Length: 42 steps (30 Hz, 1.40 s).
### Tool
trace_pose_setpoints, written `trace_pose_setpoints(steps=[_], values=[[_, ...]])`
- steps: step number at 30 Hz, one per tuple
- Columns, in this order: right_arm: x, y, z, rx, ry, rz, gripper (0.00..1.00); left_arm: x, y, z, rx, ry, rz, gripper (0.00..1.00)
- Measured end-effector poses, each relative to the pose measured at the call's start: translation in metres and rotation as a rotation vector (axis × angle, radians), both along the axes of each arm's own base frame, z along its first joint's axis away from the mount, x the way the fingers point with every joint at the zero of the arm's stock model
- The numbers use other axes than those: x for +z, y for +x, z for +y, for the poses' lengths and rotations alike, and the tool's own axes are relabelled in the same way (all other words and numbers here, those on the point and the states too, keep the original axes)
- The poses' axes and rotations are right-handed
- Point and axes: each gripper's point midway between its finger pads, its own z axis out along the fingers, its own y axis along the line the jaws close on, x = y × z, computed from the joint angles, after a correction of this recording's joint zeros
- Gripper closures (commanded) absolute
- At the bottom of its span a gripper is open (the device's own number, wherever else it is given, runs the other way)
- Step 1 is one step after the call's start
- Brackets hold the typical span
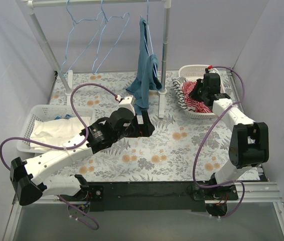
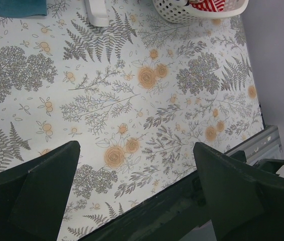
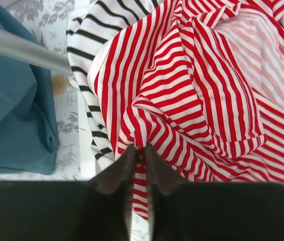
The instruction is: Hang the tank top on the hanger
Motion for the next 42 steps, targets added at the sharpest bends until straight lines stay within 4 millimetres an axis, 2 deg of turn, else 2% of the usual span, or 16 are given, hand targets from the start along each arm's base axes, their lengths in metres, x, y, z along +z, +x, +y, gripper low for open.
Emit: trace_pose_setpoints(steps=[1, 6, 10, 13, 15, 16, 21, 25, 27, 34, 39, 42], values=[[0.001, 0.0, 0.0, -0.003, 0.001, 0.001, 0.99, 0.0, 0.0, 0.0, 0.0, 0.0, 0.0, 0.02], [0.015, 0.005, -0.009, -0.032, -0.011, 0.001, 0.99, -0.001, 0.0, 0.0, -0.003, 0.004, -0.002, 0.02], [0.048, 0.003, -0.028, -0.075, -0.014, -0.034, 0.99, -0.001, 0.0, 0.001, -0.009, 0.013, -0.01, 0.02], [0.092, -0.007, -0.045, -0.111, -0.024, -0.108, 0.99, 0.0, 0.001, 0.0, -0.013, 0.014, -0.018, 0.02], [0.137, -0.015, -0.055, -0.134, -0.031, -0.193, 0.99, 0.001, 0.001, 0.0, -0.016, 0.014, -0.025, 0.02], [0.154, -0.018, -0.056, -0.138, -0.029, -0.227, 0.99, 0.001, 0.002, 0.0, -0.017, 0.013, -0.026, 0.02], [0.263, -0.047, -0.054, -0.112, -0.01, -0.462, 0.99, 0.005, 0.004, -0.001, -0.016, 0.009, -0.043, 0.02], [0.313, -0.071, -0.042, -0.043, 0.027, -0.566, 0.99, 0.008, 0.004, 0.001, -0.01, 0.004, -0.054, 0.02], [0.326, -0.083, -0.035, -0.003, 0.046, -0.594, 0.99, 0.013, 0.005, 0.003, -0.005, -0.003, -0.065, 0.02], [0.347, -0.13, 0.004, 0.184, 0.177, -0.616, 0.99, 0.035, 0.003, 0.014, 0.02, -0.045, -0.114, 0.02], [0.355, -0.169, 0.051, 0.37, 0.299, -0.615, 0.99, 0.053, 0.001, 0.024, 0.04, -0.08, -0.153, 0.02], [0.341, -0.193, 0.086, 0.497, 0.367, -0.573, 0.99, 0.06, 0.0, 0.029, 0.052, -0.092, -0.168, 0.02]])
